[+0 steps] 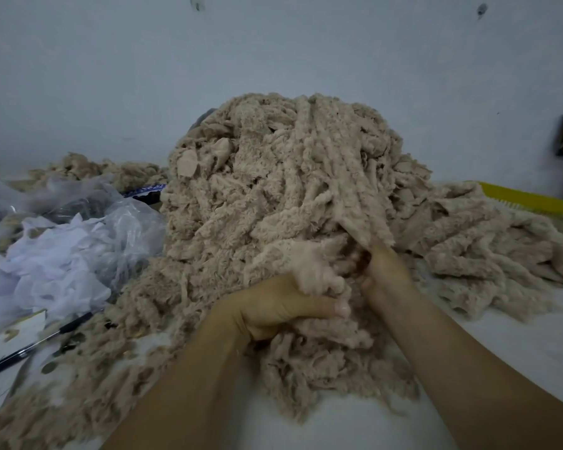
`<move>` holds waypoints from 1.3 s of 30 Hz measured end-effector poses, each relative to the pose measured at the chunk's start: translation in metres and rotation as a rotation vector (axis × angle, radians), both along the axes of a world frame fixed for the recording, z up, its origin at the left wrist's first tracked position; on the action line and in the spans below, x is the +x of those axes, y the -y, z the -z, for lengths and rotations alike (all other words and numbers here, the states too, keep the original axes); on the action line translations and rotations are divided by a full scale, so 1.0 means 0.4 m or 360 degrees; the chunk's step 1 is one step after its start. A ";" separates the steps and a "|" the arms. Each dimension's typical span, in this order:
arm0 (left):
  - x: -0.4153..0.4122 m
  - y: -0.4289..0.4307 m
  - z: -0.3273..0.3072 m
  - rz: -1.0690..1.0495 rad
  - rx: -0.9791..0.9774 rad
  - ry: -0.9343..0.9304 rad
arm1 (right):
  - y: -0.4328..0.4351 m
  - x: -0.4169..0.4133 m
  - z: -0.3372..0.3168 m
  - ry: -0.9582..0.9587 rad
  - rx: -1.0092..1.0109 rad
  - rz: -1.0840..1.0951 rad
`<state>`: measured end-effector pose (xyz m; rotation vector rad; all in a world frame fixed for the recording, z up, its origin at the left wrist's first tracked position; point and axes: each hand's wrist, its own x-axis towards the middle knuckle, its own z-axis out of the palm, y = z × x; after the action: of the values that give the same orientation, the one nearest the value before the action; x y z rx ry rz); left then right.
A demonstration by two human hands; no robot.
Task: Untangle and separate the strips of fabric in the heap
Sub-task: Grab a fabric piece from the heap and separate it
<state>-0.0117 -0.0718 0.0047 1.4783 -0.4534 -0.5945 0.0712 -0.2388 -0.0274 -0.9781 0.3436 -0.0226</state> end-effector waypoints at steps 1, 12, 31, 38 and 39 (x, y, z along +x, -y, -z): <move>0.001 -0.003 0.000 -0.0017 -0.0103 -0.0014 | 0.017 0.003 -0.006 -0.0025 0.0098 0.0105; 0.063 -0.025 0.018 -0.0789 -0.0620 -0.0151 | -0.069 -0.098 -0.039 0.0594 -0.0712 -0.0673; 0.087 -0.065 0.005 -0.0891 -0.1700 -0.0374 | -0.004 -0.070 -0.047 0.0623 -0.1099 -0.0200; 0.091 -0.063 -0.002 -0.0922 -0.1792 -0.0377 | -0.096 -0.136 -0.029 0.1105 -0.1914 -0.0992; 0.090 -0.068 -0.004 -0.0923 -0.1823 -0.0364 | -0.100 -0.129 -0.016 0.1131 -0.2082 -0.1055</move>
<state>0.0242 -0.0448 0.0063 0.3792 -0.1044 0.0197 0.0196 -0.1988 -0.0209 -2.2318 -0.7860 0.0140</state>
